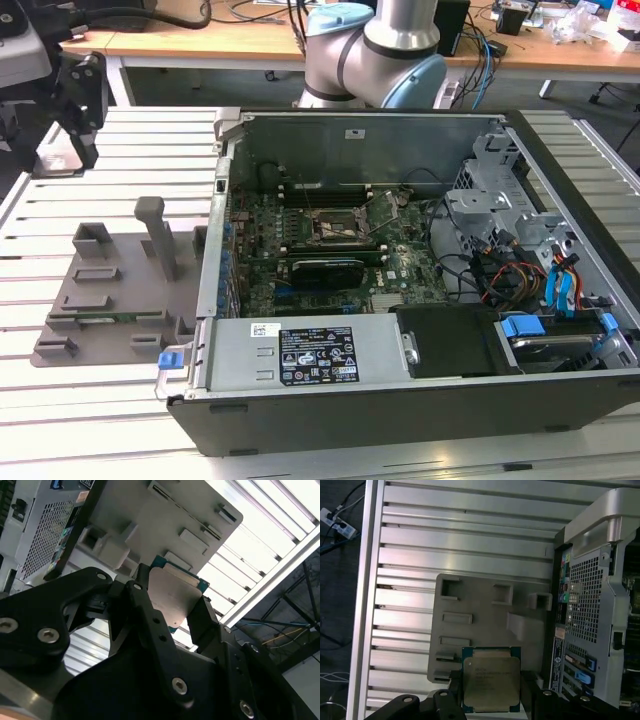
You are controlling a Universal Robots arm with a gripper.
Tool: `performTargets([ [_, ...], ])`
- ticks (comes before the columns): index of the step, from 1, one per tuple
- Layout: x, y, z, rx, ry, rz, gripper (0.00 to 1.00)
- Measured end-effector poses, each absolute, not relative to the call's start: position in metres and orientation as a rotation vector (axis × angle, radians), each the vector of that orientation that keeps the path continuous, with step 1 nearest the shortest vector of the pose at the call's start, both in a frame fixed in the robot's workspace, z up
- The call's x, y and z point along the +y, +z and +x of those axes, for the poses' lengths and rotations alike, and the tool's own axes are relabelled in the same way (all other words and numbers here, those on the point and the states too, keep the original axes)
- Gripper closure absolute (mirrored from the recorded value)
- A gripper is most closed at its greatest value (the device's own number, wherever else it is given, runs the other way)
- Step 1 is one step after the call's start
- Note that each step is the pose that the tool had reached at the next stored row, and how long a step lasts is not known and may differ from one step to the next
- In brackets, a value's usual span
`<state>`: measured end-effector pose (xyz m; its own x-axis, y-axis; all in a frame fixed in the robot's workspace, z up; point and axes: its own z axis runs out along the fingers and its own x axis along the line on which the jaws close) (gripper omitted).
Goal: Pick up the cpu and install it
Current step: 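Pick up the cpu and move it towards the insertion slot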
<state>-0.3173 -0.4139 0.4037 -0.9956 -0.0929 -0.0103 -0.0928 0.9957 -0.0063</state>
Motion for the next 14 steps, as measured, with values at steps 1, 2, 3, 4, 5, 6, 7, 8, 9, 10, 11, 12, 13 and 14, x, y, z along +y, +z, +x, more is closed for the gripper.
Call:
performTargets([
  [1, -0.414, 0.404, -0.315, 3.128, -0.009, -0.146, 0.45],
  [2, -0.414, 0.404, -0.313, 3.128, -0.009, -0.146, 0.45],
  [3, -0.414, 0.404, -0.306, 3.128, -0.009, -0.146, 0.45],
  [4, -0.414, 0.404, -0.298, 3.128, -0.009, -0.146, 0.45],
  [5, -0.414, 0.404, -0.295, 3.128, -0.009, -0.146, 0.45],
  [6, -0.414, 0.404, -0.293, 3.128, -0.009, -0.146, 0.45],
  [7, -0.414, 0.404, -0.288, 3.128, -0.009, -0.146, 0.45],
  [8, -0.414, 0.404, -0.284, 3.128, -0.009, -0.146, 0.45],
  [9, -0.414, 0.404, -0.279, 3.128, -0.01, -0.146, 0.45],
  [10, -0.414, 0.404, -0.273, 3.128, -0.01, -0.146, 0.45],
  [11, -0.414, 0.404, -0.27, 3.128, -0.01, -0.146, 0.45],
  [12, -0.414, 0.404, -0.267, 3.128, -0.01, -0.146, 0.45],
  [13, -0.414, 0.404, -0.263, 3.128, -0.01, -0.146, 0.45],
  [14, -0.414, 0.404, -0.257, 3.128, -0.01, -0.146, 0.45],
])
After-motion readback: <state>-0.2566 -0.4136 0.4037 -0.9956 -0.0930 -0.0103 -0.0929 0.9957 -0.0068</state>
